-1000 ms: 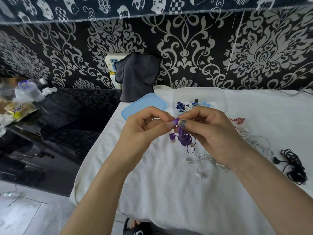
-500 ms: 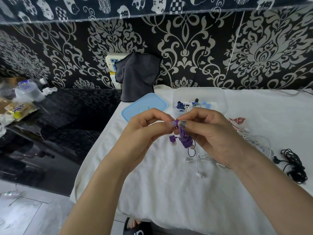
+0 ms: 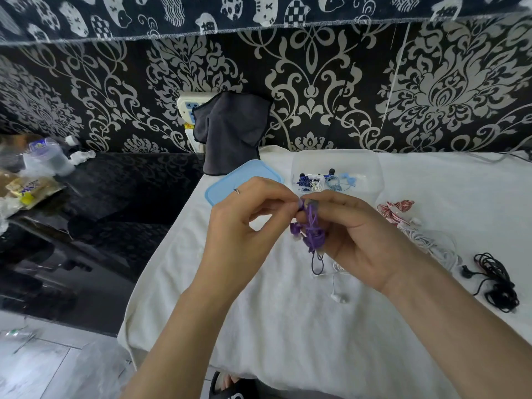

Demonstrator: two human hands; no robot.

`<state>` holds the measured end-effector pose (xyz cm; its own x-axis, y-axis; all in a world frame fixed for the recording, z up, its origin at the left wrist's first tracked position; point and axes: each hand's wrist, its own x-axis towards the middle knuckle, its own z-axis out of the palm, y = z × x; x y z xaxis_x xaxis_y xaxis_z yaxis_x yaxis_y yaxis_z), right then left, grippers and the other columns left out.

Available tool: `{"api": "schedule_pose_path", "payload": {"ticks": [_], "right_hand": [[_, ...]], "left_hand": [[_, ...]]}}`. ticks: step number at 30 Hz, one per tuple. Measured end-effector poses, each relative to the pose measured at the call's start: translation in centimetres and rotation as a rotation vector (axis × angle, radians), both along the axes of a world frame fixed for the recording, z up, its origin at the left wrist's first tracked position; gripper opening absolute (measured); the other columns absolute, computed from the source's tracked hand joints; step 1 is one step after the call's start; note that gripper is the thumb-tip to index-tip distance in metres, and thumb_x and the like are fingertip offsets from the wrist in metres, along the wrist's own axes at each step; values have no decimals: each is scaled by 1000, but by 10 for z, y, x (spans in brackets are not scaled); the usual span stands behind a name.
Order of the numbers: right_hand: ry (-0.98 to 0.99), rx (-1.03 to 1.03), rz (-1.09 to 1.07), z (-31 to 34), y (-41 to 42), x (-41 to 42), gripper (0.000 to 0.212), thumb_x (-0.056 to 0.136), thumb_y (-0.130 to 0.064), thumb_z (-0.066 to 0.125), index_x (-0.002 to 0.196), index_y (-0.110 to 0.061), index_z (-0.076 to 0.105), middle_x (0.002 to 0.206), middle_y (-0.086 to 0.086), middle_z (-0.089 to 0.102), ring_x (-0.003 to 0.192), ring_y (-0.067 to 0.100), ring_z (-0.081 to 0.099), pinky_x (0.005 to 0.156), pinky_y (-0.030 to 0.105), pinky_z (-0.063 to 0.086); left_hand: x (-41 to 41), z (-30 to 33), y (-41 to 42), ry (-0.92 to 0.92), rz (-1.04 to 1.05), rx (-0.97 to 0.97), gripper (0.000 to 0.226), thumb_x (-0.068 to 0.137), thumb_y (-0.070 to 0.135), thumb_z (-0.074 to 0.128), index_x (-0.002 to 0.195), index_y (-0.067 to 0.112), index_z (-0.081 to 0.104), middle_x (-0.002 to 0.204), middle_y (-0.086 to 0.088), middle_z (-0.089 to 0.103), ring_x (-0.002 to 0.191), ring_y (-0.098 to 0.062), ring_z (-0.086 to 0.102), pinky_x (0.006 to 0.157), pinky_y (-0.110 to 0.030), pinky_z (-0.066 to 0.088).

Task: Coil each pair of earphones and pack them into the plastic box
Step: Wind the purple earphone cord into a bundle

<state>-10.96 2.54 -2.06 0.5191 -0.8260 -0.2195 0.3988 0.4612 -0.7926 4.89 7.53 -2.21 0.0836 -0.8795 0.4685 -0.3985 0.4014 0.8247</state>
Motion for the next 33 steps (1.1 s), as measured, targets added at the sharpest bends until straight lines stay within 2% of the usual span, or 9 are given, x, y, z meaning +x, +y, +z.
{"api": "schedule_pose_path", "payload": {"ticks": [5, 10, 13, 15, 19, 22, 26, 28, 33], "right_hand": [[-31, 59, -6, -1, 3, 3, 15, 85, -4, 60, 82, -4, 75, 68, 8, 71, 62, 23, 68, 55, 24, 53], [-104, 143, 13, -2, 7, 6, 17, 79, -12, 62, 73, -11, 78, 67, 2, 69, 63, 17, 65, 69, 27, 52], [-197, 277, 3, 0, 10, 6, 15, 73, -12, 64, 72, -7, 79, 66, 3, 68, 61, 14, 62, 59, 22, 57], [-214, 321, -8, 1, 11, 6, 15, 70, -12, 65, 72, -6, 79, 65, 4, 68, 58, 12, 63, 52, 22, 55], [-157, 245, 0, 2, 12, 6, 15, 72, -15, 65, 72, -10, 79, 66, 2, 69, 57, 14, 67, 54, 20, 54], [-126, 190, -14, 3, 11, 5, 16, 72, -16, 65, 68, -13, 79, 66, 1, 69, 58, 15, 68, 66, 22, 51], [-105, 171, -23, 4, 11, 4, 16, 72, -17, 65, 66, -15, 79, 67, -1, 70, 59, 14, 68, 63, 20, 49], [-95, 172, -32, 3, 10, 4, 16, 72, -17, 65, 66, -15, 79, 67, -1, 71, 59, 13, 68, 65, 21, 49], [-111, 176, -35, 0, 9, 4, 13, 72, -15, 67, 70, -11, 79, 73, 4, 71, 62, 16, 67, 67, 23, 52]], "left_hand": [[-2, -1, -2, 136, -27, 18, 17, 88, -9, 70, 89, 8, 71, 88, -1, 73, 82, -17, 72, 79, -25, 55], [-4, -1, -3, 242, -85, 46, 14, 88, -9, 69, 87, 5, 69, 84, 2, 72, 79, -14, 68, 69, -18, 50], [-6, -1, -4, 294, -124, 62, 17, 88, -11, 67, 86, 6, 68, 86, 2, 72, 83, -19, 69, 76, -27, 53], [-7, -1, -4, 323, -134, 75, 19, 88, -11, 67, 84, 8, 67, 86, 5, 72, 82, -16, 69, 73, -22, 52], [-11, 2, -3, 378, -108, 101, 24, 90, -13, 61, 82, 9, 66, 83, 6, 73, 79, -7, 69, 65, -11, 48], [-15, 1, -5, 435, -83, 129, 21, 92, -11, 59, 82, 6, 64, 82, 6, 73, 79, -6, 69, 68, -12, 50], [-16, -3, -9, 501, -94, 169, 14, 93, -1, 62, 84, 7, 67, 84, 2, 72, 82, -12, 68, 79, -23, 52], [-15, -4, -11, 529, -105, 182, 10, 91, 2, 62, 85, 8, 67, 84, 0, 71, 82, -14, 67, 80, -25, 53], [-14, -3, -10, 514, -113, 172, 15, 90, -7, 64, 83, 7, 65, 81, 2, 71, 75, -10, 68, 73, -19, 52]]}}
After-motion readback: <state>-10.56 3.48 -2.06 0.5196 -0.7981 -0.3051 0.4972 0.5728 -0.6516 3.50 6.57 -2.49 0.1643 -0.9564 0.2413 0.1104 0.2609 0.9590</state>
